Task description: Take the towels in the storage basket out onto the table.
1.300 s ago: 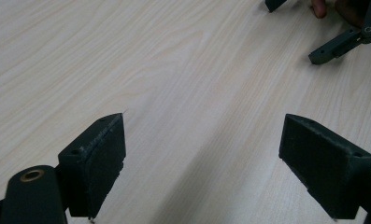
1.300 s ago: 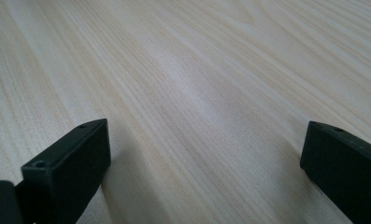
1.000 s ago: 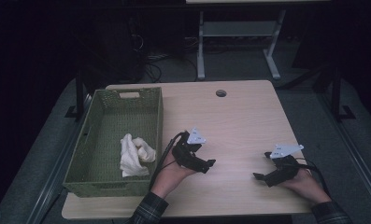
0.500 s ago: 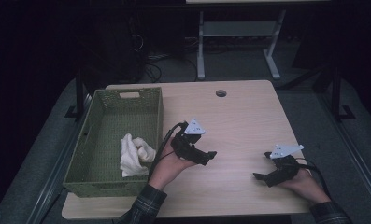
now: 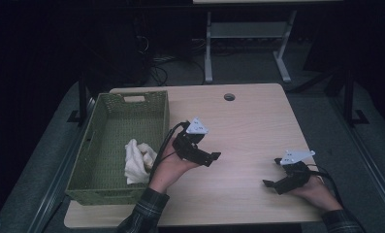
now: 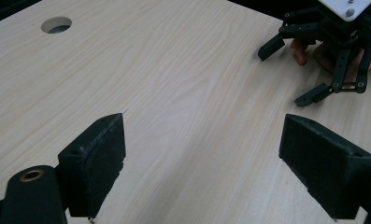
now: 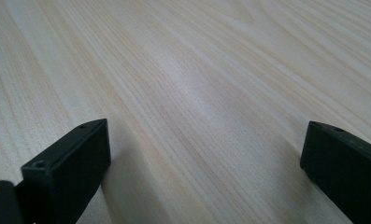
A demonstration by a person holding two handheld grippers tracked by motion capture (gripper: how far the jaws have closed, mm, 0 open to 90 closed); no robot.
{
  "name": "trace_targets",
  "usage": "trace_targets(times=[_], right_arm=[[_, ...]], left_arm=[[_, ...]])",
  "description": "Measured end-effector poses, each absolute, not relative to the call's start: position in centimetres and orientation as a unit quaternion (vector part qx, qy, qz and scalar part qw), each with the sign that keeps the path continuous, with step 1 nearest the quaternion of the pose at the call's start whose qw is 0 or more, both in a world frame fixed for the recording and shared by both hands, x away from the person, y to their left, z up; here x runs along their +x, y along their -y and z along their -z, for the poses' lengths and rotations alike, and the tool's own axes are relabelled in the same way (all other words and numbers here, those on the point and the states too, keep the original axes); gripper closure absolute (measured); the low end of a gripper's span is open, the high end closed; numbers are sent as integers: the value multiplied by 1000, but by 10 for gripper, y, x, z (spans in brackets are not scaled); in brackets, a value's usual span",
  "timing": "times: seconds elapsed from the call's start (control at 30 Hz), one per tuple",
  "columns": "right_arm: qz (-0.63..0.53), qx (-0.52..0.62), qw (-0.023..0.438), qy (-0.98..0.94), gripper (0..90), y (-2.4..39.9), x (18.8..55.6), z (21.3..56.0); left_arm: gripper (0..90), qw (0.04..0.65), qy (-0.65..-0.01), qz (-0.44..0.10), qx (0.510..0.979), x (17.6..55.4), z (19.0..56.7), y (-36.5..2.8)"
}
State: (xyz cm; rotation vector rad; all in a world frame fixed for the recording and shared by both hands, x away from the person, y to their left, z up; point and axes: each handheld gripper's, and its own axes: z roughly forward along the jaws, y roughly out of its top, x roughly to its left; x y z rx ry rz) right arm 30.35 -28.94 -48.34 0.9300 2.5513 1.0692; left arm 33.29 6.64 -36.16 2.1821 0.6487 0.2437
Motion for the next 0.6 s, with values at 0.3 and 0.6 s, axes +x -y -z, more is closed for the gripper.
trace_targets(times=[0.3,0.6], right_arm=[[-364,317,111,-869,15,289,303,483],[-364,317,111,-869,15,290,304,483]], left_arm=[[141,415,-267,-106,863,337,357,-77],[141,419,-277,-121,856,340,350,-99]])
